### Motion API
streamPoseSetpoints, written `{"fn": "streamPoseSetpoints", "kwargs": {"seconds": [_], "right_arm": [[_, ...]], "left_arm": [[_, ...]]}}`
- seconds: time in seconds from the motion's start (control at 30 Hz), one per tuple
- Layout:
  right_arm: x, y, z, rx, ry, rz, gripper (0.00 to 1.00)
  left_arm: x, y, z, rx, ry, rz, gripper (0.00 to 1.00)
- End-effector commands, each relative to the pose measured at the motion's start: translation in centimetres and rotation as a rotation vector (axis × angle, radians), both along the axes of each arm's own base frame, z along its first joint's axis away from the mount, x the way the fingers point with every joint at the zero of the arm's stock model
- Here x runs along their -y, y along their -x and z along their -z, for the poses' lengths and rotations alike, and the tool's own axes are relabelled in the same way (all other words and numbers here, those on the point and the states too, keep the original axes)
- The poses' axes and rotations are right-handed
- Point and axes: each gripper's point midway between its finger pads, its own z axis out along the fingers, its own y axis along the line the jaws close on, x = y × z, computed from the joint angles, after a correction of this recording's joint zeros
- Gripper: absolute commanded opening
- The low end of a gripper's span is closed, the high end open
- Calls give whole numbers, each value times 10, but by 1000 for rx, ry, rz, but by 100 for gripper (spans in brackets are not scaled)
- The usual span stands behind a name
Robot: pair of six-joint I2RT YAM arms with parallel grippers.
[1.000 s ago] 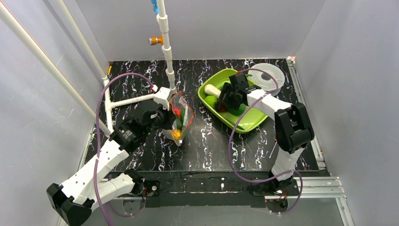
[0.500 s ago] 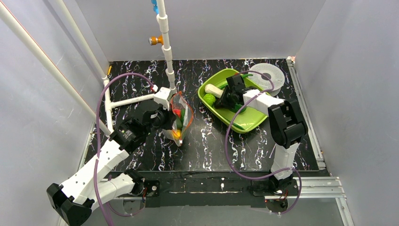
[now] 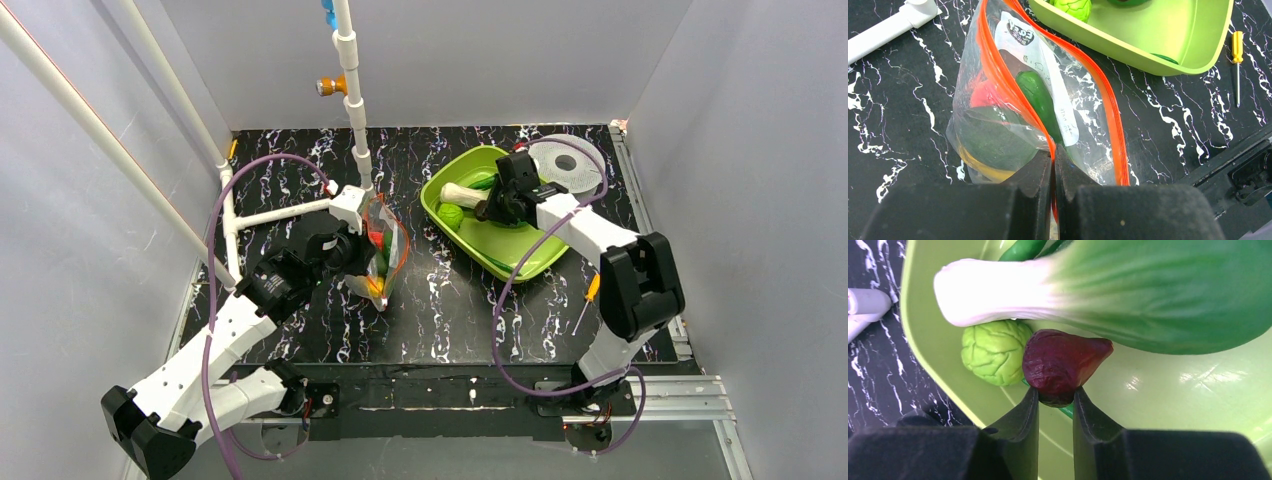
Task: Place the food in the zip-top bag and seal the zipper
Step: Pick up the fake fruit from the bin.
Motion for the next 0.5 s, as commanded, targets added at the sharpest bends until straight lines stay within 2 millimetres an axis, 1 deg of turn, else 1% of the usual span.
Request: {"fn": "streamPoseSetpoints", "kwargs": {"seconds": [0.0, 0.1, 0.3, 0.4, 0.47], "right_arm": [[17, 9, -7, 32, 45, 19, 3], [25, 18, -4, 36, 59, 32, 3], [47, 37, 13, 9, 137, 38, 1], [59, 48, 11, 10, 178, 44, 1], [64, 52, 1, 40, 185, 41, 1]], "left_arm": [[2, 0, -7, 9, 13, 1, 0], [2, 0, -6, 6, 9, 2, 0], [1, -1, -6, 7, 7, -1, 0], [1, 0, -7, 8, 10, 0, 0], [1, 0, -7, 8, 12, 0, 0]]}}
